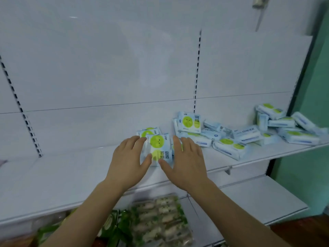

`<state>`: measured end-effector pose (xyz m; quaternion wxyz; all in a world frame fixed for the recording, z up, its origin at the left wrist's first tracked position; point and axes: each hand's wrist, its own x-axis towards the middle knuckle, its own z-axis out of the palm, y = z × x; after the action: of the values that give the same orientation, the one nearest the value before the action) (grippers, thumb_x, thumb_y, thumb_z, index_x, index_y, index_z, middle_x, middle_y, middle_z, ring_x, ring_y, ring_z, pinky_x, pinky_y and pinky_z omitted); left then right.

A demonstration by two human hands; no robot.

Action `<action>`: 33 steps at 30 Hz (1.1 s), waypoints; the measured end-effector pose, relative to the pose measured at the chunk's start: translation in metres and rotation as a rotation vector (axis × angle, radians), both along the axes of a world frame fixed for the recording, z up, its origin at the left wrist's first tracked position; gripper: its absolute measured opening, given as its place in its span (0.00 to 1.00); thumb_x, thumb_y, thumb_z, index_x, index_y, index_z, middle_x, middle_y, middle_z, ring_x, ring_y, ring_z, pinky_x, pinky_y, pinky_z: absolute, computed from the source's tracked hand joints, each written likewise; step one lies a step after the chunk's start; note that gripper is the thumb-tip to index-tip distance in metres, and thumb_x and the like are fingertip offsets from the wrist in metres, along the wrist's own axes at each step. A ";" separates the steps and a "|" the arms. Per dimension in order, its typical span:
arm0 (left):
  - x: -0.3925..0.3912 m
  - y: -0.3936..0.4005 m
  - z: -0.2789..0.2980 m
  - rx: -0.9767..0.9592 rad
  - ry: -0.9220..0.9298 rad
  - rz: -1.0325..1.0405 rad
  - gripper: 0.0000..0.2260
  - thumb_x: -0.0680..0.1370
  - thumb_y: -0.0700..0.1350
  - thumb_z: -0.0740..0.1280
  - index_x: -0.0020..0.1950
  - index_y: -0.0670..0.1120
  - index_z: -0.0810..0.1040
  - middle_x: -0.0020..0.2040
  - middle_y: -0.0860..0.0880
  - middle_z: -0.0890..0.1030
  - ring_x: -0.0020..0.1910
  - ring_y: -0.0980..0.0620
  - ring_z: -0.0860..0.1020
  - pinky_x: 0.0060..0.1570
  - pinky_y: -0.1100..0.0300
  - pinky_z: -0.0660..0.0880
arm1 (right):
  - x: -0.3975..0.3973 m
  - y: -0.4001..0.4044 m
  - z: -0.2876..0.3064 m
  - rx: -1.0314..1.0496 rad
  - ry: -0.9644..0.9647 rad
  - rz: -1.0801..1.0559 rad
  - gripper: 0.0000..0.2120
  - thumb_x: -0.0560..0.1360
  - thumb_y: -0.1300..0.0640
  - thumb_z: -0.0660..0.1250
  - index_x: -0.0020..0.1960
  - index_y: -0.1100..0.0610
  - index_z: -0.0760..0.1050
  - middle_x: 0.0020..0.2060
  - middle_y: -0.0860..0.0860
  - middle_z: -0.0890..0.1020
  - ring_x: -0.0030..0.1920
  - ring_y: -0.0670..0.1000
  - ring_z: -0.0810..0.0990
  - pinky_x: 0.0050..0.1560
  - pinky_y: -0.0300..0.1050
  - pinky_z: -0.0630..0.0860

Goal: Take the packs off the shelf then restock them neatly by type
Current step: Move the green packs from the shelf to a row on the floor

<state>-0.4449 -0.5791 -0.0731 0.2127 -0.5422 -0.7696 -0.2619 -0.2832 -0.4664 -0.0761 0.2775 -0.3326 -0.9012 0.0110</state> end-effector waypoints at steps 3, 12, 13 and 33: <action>-0.036 0.025 -0.006 -0.037 0.063 0.019 0.25 0.75 0.55 0.57 0.68 0.45 0.74 0.65 0.45 0.77 0.62 0.41 0.75 0.59 0.45 0.76 | -0.040 0.017 -0.003 -0.031 -0.077 -0.074 0.47 0.74 0.26 0.51 0.81 0.57 0.48 0.75 0.58 0.63 0.76 0.61 0.57 0.76 0.60 0.52; -0.126 0.088 -0.010 -0.393 0.272 -0.145 0.37 0.68 0.48 0.71 0.76 0.50 0.64 0.79 0.48 0.61 0.78 0.41 0.58 0.68 0.40 0.68 | -0.104 0.043 -0.010 -0.049 -0.094 -0.182 0.54 0.67 0.28 0.63 0.79 0.63 0.55 0.64 0.61 0.76 0.64 0.62 0.75 0.68 0.64 0.66; -0.132 0.092 -0.004 -0.436 0.360 -0.194 0.38 0.68 0.55 0.69 0.77 0.52 0.62 0.80 0.49 0.59 0.79 0.42 0.56 0.70 0.40 0.66 | -0.101 0.045 -0.005 -0.048 -0.076 -0.162 0.53 0.67 0.31 0.64 0.79 0.62 0.54 0.64 0.60 0.75 0.62 0.61 0.76 0.66 0.62 0.68; -0.072 0.097 0.014 -0.804 0.033 0.039 0.41 0.63 0.77 0.67 0.66 0.54 0.63 0.62 0.55 0.71 0.60 0.51 0.68 0.57 0.52 0.74 | -0.042 0.138 0.015 0.058 -0.521 0.234 0.40 0.74 0.25 0.52 0.79 0.43 0.51 0.73 0.54 0.65 0.70 0.59 0.66 0.69 0.60 0.63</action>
<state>-0.5168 -0.4816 -0.0592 0.0008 -0.5717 -0.8173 0.0728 -0.3248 -0.3286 -0.0612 0.0430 -0.2097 -0.9744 -0.0685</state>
